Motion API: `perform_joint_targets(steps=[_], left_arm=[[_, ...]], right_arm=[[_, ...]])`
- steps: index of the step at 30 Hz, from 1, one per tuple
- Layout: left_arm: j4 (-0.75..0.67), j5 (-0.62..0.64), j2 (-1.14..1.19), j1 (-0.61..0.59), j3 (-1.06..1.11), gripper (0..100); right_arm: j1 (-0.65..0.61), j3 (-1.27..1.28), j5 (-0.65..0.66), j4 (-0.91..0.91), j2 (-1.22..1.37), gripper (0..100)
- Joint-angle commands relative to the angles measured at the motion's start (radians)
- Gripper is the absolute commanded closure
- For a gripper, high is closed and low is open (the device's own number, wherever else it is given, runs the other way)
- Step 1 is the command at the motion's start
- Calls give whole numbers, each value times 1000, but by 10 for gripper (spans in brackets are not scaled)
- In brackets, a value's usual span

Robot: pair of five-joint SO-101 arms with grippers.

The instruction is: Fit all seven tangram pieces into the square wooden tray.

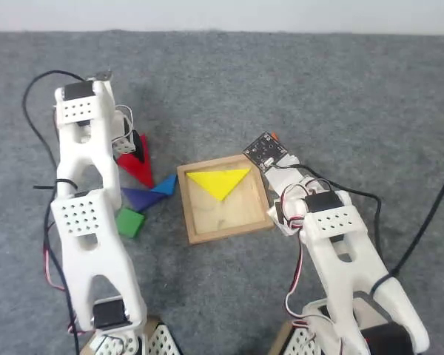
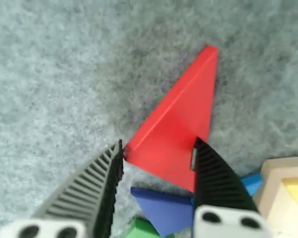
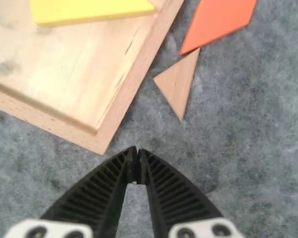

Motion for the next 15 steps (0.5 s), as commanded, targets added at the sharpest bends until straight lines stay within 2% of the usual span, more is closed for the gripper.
perform_joint_targets(steps=[1, 6, 15], left_arm=[[23, -5, 12, 14, 4, 839], [25, 2, 12, 68, 10, 880], [28, 43, -54, 133, 18, 882]], right_arm=[[10, -3, -3, -18, -42, 988], [12, -3, -2, -18, -42, 988], [13, -3, 0, -18, -48, 988]])
